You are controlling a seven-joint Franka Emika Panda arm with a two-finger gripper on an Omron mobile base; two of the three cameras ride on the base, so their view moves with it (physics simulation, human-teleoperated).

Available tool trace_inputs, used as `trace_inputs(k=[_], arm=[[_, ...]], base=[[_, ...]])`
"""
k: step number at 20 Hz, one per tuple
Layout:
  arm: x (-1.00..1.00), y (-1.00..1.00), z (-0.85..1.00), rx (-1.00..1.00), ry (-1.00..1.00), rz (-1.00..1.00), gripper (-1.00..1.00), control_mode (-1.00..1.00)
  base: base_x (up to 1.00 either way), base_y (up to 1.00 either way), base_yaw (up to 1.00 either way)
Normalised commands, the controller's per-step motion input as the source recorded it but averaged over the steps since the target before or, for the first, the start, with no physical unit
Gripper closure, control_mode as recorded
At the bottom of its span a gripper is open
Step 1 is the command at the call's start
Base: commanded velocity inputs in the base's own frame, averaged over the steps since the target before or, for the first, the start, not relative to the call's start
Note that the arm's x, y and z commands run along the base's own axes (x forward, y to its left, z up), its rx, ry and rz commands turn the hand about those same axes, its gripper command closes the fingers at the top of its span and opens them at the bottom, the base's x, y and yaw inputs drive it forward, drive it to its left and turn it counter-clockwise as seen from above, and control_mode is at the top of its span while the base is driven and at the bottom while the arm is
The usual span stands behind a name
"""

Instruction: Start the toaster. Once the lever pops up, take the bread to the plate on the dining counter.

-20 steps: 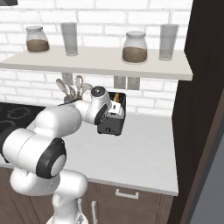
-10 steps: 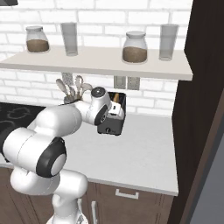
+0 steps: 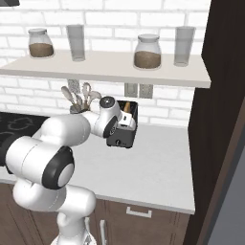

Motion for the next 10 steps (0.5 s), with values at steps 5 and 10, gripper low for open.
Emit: trace_inputs(k=[5, 10], arm=[[0.08, 0.05, 0.00, 0.00, 0.00, 0.00, -1.00, -1.00], [0.05, 0.17, 0.00, 0.00, 0.00, 0.00, -1.00, -1.00]], base=[[0.00, 0.00, 0.00], [0.00, 0.00, 0.00]])
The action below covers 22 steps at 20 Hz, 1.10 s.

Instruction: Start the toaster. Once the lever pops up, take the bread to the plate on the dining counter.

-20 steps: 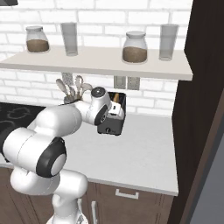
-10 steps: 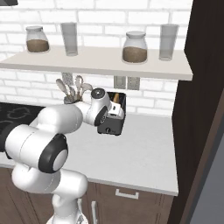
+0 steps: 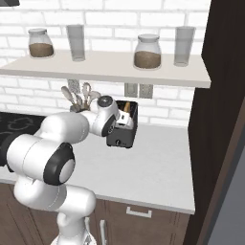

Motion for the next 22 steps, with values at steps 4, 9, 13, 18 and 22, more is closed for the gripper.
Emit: trace_inputs(k=[4, 9, 13, 18, 22], arm=[[0.05, 0.09, -0.10, 0.00, 0.00, 0.00, -1.00, -1.00], [0.20, 0.00, -0.10, 0.00, 0.00, 0.00, -1.00, -1.00], [0.32, 0.00, -0.02, 0.00, 0.00, 0.00, -1.00, -1.00], [0.17, 0.00, -0.23, 0.00, 0.00, 0.00, -1.00, -1.00], [0.00, -0.03, -0.09, 0.00, 0.00, 0.00, -1.00, -1.00]], base=[[0.00, 0.00, 0.00], [0.00, 0.00, 0.00], [0.00, 0.00, 0.00], [0.00, 0.00, 0.00], [0.00, 0.00, 0.00]])
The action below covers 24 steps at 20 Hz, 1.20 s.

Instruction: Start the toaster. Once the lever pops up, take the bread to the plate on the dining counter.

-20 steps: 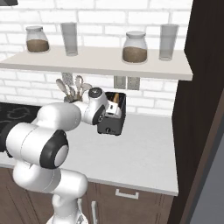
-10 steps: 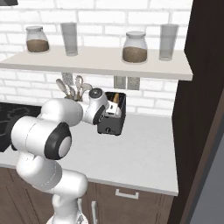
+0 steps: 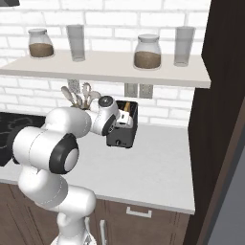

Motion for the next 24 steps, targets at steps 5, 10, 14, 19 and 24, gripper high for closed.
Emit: trace_inputs(k=[5, 10, 14, 19, 24], arm=[[-0.03, -0.04, -0.12, 0.00, 0.00, 0.00, -1.00, -1.00], [0.01, -0.04, -0.10, 0.00, 0.00, 0.00, -1.00, -1.00], [0.08, -0.01, 0.00, 0.00, 0.00, 0.00, -1.00, -1.00], [0.00, 0.00, 0.00, 0.00, 0.00, 0.00, -1.00, -1.00], [0.00, 0.00, 0.00, 0.00, 0.00, 0.00, 1.00, -1.00]], base=[[0.00, 0.00, 0.00], [0.00, 0.00, 0.00], [0.00, 0.00, 0.00], [0.00, 0.00, 0.00], [0.00, 0.00, 0.00]])
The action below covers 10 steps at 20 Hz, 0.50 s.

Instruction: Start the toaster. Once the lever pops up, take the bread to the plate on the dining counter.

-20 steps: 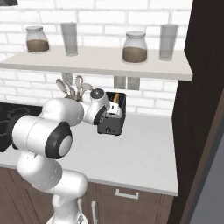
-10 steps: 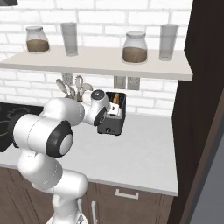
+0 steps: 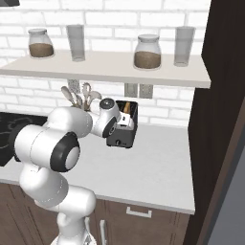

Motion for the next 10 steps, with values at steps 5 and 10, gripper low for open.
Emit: trace_inputs(k=[5, 10], arm=[[0.00, 0.00, 0.00, 0.00, 0.00, 0.00, 1.00, -1.00], [0.00, 0.00, -0.07, 0.00, 0.00, 0.00, 1.00, -1.00]], base=[[0.00, 0.00, 0.00], [0.00, 0.00, 0.00]])
